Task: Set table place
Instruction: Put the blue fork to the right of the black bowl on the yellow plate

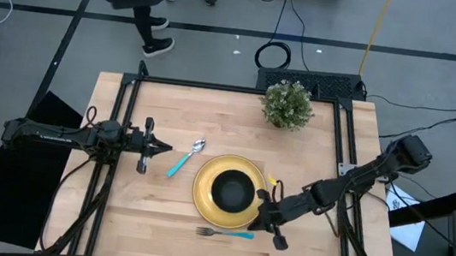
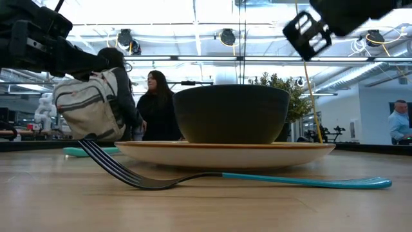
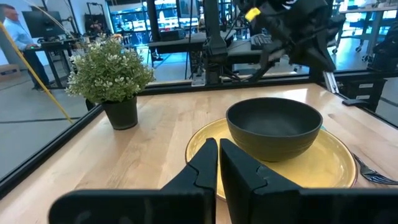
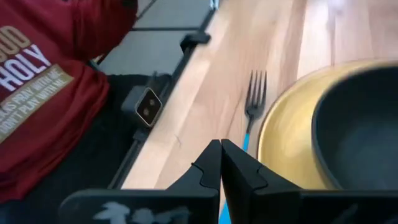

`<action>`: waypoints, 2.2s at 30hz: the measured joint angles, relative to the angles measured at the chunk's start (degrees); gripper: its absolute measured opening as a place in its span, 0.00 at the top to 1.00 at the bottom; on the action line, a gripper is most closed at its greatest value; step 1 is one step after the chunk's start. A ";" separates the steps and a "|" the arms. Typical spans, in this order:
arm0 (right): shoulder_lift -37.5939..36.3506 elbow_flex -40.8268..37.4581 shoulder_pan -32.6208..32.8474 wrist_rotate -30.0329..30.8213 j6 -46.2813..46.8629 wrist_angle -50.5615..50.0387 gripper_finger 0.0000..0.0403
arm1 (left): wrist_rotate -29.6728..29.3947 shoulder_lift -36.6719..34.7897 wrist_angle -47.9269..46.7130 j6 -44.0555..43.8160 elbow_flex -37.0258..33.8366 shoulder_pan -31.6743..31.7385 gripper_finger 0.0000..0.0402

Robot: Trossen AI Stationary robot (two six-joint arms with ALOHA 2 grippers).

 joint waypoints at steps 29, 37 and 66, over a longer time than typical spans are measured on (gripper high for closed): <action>8.45 4.85 3.43 10.33 2.38 -3.43 0.99 | 0.01 0.01 -0.09 -2.33 0.00 -0.02 0.94; 8.41 4.84 3.43 10.25 1.64 -0.75 0.99 | 0.01 0.01 -0.01 0.49 0.01 -0.01 0.94; 18.35 25.89 11.38 30.28 15.24 -13.06 1.00 | 0.08 -0.01 6.74 -1.68 0.04 -0.02 0.94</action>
